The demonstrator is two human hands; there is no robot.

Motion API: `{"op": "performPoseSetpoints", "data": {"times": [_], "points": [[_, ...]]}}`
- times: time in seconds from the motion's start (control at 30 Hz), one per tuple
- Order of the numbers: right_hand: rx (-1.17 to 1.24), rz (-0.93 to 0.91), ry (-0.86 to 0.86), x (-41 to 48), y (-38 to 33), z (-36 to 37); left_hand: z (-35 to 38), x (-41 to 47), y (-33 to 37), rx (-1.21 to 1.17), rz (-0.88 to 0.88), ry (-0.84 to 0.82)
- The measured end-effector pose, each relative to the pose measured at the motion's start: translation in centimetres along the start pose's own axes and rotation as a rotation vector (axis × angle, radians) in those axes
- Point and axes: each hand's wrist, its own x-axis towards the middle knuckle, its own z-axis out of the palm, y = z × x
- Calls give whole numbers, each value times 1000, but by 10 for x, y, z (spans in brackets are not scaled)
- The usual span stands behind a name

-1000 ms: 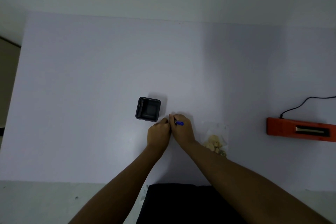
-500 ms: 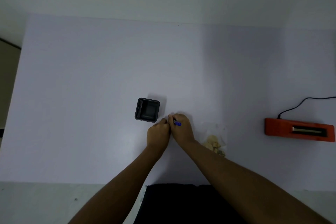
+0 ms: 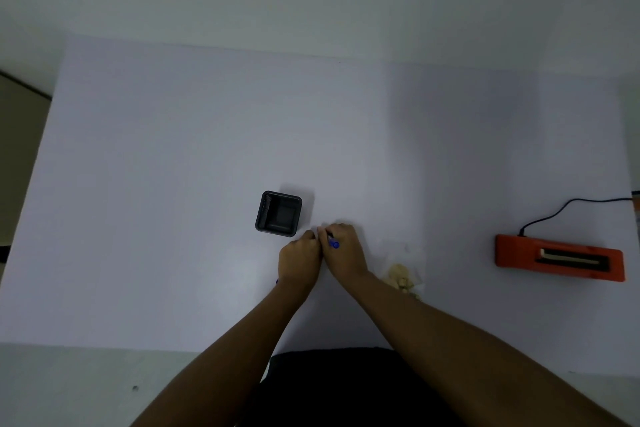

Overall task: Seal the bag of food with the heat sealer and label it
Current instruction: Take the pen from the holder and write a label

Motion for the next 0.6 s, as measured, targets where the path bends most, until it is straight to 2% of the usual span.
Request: {"op": "performPoseSetpoints", "data": {"times": [0.6], "points": [[-30,-30,-1,-10,1,-10,-9,-2,8,8,-28,-14]]}}
